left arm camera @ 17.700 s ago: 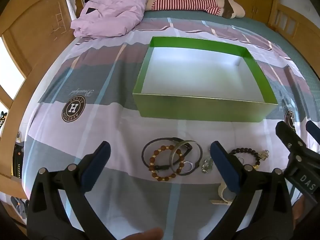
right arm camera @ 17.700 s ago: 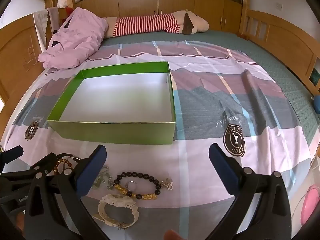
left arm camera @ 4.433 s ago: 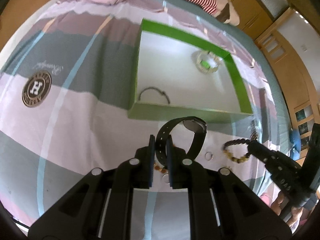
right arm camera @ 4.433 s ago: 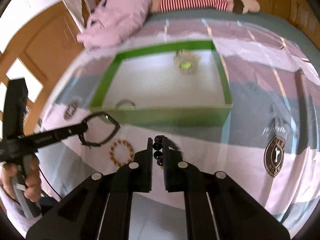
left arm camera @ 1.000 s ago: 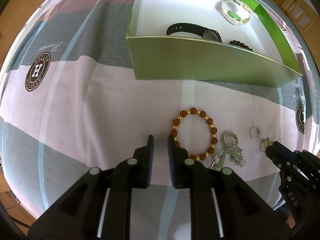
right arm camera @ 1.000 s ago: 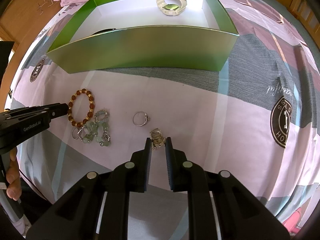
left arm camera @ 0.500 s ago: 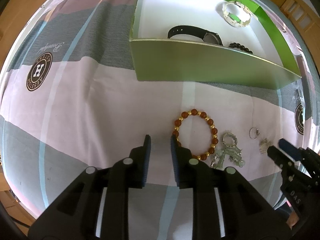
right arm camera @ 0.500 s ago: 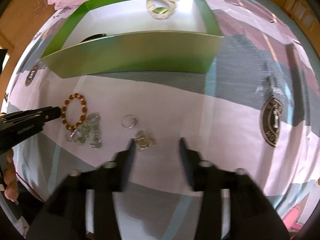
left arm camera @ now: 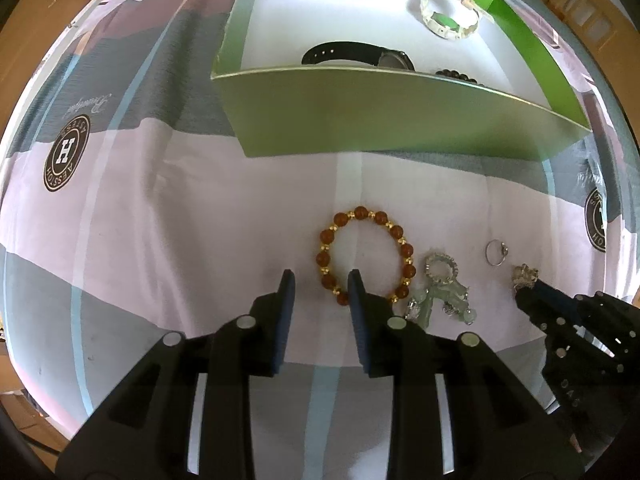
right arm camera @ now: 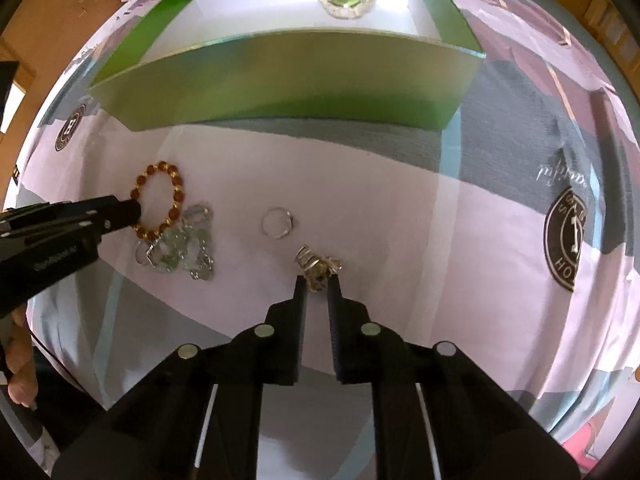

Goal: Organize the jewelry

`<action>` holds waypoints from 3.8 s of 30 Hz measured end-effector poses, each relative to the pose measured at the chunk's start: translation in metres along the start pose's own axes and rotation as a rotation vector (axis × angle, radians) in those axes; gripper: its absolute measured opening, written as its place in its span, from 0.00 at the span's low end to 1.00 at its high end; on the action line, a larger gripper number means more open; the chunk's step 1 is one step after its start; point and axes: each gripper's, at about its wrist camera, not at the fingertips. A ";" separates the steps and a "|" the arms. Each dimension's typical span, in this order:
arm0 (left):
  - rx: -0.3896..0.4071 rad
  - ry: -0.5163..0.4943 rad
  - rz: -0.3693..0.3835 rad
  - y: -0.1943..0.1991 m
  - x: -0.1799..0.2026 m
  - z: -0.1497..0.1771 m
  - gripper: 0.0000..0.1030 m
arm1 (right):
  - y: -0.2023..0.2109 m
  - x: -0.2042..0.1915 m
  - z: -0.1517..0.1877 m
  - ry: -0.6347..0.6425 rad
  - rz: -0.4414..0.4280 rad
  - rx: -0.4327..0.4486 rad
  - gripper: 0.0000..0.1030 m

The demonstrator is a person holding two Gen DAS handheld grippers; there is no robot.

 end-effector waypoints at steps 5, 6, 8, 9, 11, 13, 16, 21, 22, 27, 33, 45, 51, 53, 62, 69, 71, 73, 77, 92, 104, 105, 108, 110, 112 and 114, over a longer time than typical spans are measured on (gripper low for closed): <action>-0.002 0.017 0.034 -0.005 -0.003 -0.006 0.14 | 0.010 0.007 -0.002 -0.024 -0.032 0.042 0.10; 0.001 0.030 0.051 -0.003 -0.008 -0.006 0.11 | 0.013 0.010 -0.005 -0.036 -0.044 0.051 0.10; 0.029 0.066 0.061 0.004 -0.022 -0.009 0.11 | 0.019 0.016 -0.012 -0.060 -0.069 0.074 0.10; 0.037 0.079 0.061 0.006 -0.027 -0.010 0.11 | 0.023 0.019 -0.014 -0.071 -0.080 0.087 0.10; 0.044 0.108 0.081 0.009 -0.039 -0.011 0.11 | 0.025 0.019 -0.016 -0.082 -0.093 0.094 0.10; 0.041 0.123 0.113 0.009 -0.045 -0.012 0.12 | 0.026 0.019 -0.017 -0.087 -0.101 0.088 0.10; 0.037 0.116 0.124 0.009 -0.044 -0.017 0.12 | 0.023 0.017 -0.017 -0.093 -0.097 0.070 0.16; 0.006 0.091 0.120 0.000 -0.032 -0.011 0.15 | 0.028 0.023 -0.012 -0.117 -0.084 0.073 0.22; 0.003 0.091 0.120 -0.002 -0.030 -0.012 0.19 | 0.027 0.025 -0.012 -0.126 -0.083 0.068 0.23; -0.023 0.077 0.085 -0.015 -0.021 -0.016 0.25 | 0.026 0.026 -0.010 -0.127 -0.069 0.054 0.31; -0.013 0.034 0.016 -0.019 -0.008 -0.020 0.07 | 0.020 0.028 -0.009 -0.134 -0.055 0.032 0.31; 0.048 0.077 0.047 0.006 -0.022 -0.018 0.07 | 0.013 0.011 -0.009 -0.107 -0.095 0.029 0.13; 0.082 0.087 0.073 0.021 -0.033 -0.016 0.07 | 0.029 0.016 -0.017 -0.137 -0.142 0.085 0.13; 0.099 0.086 0.079 0.029 -0.038 -0.011 0.07 | 0.023 0.017 -0.019 -0.139 -0.114 0.060 0.14; 0.095 0.092 0.085 0.035 -0.041 -0.011 0.07 | 0.018 -0.013 -0.015 -0.074 -0.237 0.029 0.39; 0.092 0.092 0.088 0.032 -0.042 -0.011 0.07 | -0.015 -0.053 -0.008 0.015 -0.197 -0.063 0.07; 0.094 0.097 0.091 0.033 -0.044 -0.011 0.07 | -0.008 -0.051 -0.010 -0.004 -0.240 -0.046 0.07; 0.102 0.104 0.098 0.035 -0.047 -0.010 0.07 | 0.010 -0.043 -0.016 -0.023 -0.289 0.020 0.07; 0.139 0.113 0.113 0.047 -0.053 -0.009 0.07 | 0.053 -0.019 -0.027 -0.075 -0.406 0.161 0.07; 0.150 0.082 0.132 0.051 -0.042 -0.011 0.07 | 0.054 -0.002 -0.031 -0.123 -0.390 0.154 0.07; 0.208 0.049 0.128 0.064 -0.035 -0.011 0.07 | 0.043 -0.002 -0.029 -0.125 -0.314 0.131 0.07; 0.211 0.045 0.127 0.065 -0.034 -0.011 0.07 | 0.042 -0.003 -0.028 -0.123 -0.305 0.134 0.07; 0.222 0.030 0.116 0.067 -0.031 -0.011 0.07 | 0.041 -0.003 -0.028 -0.117 -0.288 0.137 0.07; 0.232 0.020 0.091 0.070 -0.027 -0.011 0.07 | 0.042 -0.003 -0.027 -0.114 -0.256 0.152 0.07; 0.241 0.007 0.072 0.071 -0.025 -0.011 0.07 | 0.045 -0.004 -0.027 -0.108 -0.225 0.182 0.07; 0.248 0.002 0.066 0.073 -0.023 -0.010 0.07 | 0.050 -0.004 -0.026 -0.102 -0.208 0.214 0.07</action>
Point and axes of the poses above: each gripper's, at about its wrist camera, not at the fingertips, and y roughly against the way its jaws point, x to its right, z to its underside, and after that the axes turned 13 degrees about -y, right-handed
